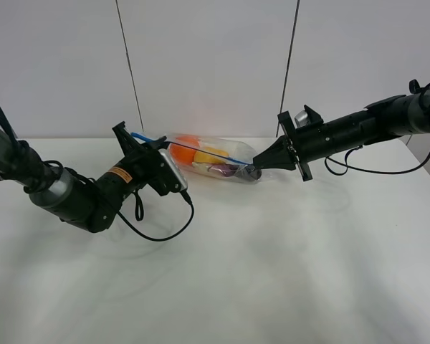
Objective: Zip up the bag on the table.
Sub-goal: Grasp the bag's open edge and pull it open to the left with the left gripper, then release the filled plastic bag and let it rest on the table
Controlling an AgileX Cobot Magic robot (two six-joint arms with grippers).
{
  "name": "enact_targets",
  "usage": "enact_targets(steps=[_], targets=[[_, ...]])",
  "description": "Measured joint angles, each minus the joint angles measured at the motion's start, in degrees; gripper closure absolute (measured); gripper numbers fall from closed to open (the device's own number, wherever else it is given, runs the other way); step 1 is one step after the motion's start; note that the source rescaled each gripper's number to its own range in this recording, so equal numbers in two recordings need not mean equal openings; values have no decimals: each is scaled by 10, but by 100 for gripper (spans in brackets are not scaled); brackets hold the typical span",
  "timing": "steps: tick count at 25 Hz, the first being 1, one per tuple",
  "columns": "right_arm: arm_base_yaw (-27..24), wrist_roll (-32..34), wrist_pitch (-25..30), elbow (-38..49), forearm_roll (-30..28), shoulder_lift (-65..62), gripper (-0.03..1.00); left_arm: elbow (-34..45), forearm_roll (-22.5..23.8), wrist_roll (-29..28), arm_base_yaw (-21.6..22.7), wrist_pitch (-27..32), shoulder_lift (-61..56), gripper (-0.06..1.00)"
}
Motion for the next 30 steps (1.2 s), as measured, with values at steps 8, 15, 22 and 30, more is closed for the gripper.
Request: enact_targets(steps=[8,15,22,30], targets=[[0,1,0,0,2,0,97,0,14,1,81,-1,0,94],[4,2,1,-1,9,0,97,0,30,0,93,-2,0,94],[-4,3,3,-1,-29,0,97,0,6,-81,117,-2,0,57],[-4,3,4,-1,-34,0,97,0,-55,-175,118,-1,0,-2]])
